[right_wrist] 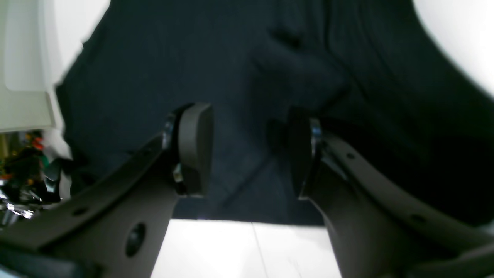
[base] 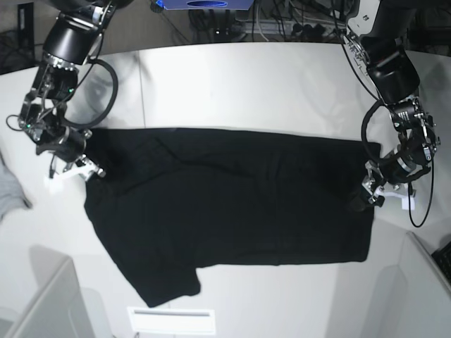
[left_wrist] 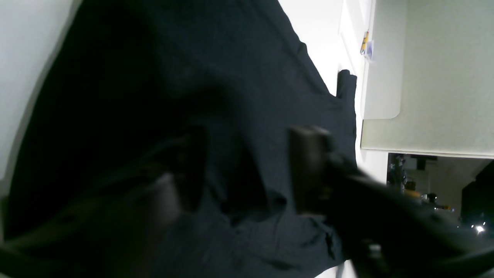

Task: Fold the T-shirt properly
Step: 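Lift the shoulder edge and fold it toward the hem with both grippers, then release the shirt and drag the folded edge back with both grippers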

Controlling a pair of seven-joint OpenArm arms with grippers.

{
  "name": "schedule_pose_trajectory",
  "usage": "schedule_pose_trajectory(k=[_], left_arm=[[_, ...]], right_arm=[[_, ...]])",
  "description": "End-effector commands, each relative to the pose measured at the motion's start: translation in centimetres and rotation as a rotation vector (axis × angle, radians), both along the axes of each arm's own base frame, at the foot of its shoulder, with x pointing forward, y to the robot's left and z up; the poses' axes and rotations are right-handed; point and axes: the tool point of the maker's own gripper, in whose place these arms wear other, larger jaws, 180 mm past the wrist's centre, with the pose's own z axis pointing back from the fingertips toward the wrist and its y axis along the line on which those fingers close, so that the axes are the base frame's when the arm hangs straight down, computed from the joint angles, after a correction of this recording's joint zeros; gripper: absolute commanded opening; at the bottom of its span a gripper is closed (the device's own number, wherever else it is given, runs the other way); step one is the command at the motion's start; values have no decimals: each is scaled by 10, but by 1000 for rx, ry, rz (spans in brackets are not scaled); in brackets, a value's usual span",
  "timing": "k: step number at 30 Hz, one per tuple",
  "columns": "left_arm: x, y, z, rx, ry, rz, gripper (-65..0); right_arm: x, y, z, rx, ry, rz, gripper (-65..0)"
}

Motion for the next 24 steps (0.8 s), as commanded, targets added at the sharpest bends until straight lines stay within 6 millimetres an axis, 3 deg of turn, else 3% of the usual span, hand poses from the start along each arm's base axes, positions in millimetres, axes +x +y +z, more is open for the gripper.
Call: schedule_pose_trajectory(k=[1, 4, 8, 11, 14, 17, 19, 24], left_arm=[[9, 9, 21, 3, -64, 14, -267], [-2, 9, 19, -11, -70, 16, -207], [-18, 10, 33, 70, -113, -8, -196], [-39, 8, 40, 148, -126, -41, -196], [-72, 5, 34, 213, -96, -71, -196], [-105, 25, 29, 254, -56, -19, -196], [-125, 44, 28, 272, -32, 38, -197], [-144, 61, 10, 319, 20, 133, -199]], right_arm=[[10, -9, 21, -25, -69, -9, -357], [2, -22, 30, -49, -94, -45, -357], [-11, -34, 40, -88, -118, -71, -357], [-25, -38, 44, -116, -124, -82, -359], [-48, -49, 43, -98, -126, -184, -359], [-74, -62, 36, -67, -117, -315, -359], [-84, -58, 30, -55, -93, -325, -353], [-101, -42, 6, -14, -19, -317, -350]])
